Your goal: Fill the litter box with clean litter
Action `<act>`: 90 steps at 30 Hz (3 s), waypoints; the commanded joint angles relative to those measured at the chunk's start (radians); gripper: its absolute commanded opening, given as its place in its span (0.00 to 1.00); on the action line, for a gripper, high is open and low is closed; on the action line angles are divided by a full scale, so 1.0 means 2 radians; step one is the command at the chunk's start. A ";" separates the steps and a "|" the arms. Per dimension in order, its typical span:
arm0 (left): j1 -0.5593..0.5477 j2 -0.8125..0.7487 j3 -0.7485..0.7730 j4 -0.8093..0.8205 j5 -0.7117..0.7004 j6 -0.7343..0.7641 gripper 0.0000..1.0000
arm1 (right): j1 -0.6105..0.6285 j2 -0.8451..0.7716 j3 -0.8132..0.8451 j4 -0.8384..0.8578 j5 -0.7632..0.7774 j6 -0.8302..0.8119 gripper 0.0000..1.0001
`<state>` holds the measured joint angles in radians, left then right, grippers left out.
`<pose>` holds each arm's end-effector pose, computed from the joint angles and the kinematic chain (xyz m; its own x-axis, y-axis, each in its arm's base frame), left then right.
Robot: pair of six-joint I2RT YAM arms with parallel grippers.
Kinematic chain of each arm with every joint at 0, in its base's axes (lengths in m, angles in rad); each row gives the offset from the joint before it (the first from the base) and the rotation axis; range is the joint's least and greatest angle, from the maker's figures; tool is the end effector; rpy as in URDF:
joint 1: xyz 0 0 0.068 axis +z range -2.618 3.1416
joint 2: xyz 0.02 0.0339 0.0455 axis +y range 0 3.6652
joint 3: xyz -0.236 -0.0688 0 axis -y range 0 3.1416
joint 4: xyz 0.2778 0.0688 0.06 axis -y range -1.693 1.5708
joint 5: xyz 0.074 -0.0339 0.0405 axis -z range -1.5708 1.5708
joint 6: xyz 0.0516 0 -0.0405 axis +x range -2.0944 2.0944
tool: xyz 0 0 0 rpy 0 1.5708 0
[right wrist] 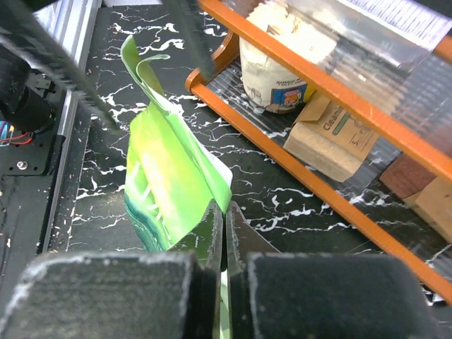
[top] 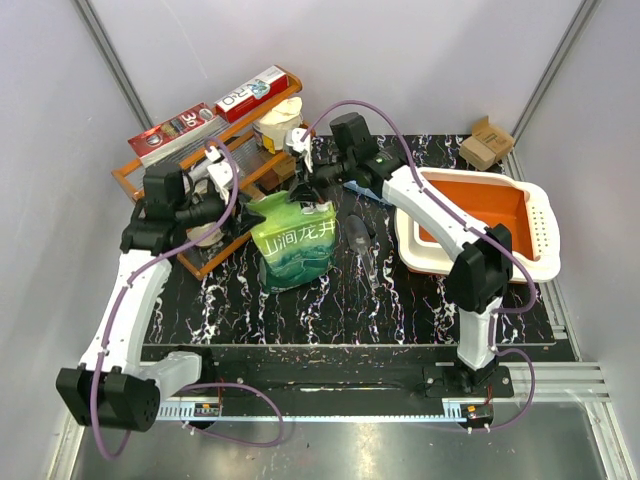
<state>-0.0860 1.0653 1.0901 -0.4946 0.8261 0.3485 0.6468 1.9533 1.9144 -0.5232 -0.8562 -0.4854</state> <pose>0.2748 -0.0618 0.3375 -0.1810 0.2479 -0.9517 0.8227 0.5684 -0.0084 0.3589 0.3199 0.3241 0.0460 -0.3484 -0.9362 -0.9989 -0.0280 -0.0387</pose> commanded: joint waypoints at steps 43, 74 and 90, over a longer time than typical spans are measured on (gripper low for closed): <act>-0.062 -0.013 0.013 0.071 0.024 0.014 0.00 | -0.024 -0.019 0.067 -0.185 0.181 0.217 0.91; -0.074 -0.033 -0.029 0.114 -0.018 0.078 0.00 | -0.002 0.050 0.219 -0.357 0.295 0.250 0.00; -0.075 -0.001 0.062 0.112 -0.077 0.201 0.00 | 0.011 0.124 0.381 -0.352 0.330 0.190 0.00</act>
<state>-0.2398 1.0824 1.1046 -0.4377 0.6979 0.6708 0.6655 2.1952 2.5336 -1.2800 -0.2363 -0.0547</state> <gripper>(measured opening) 0.020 0.007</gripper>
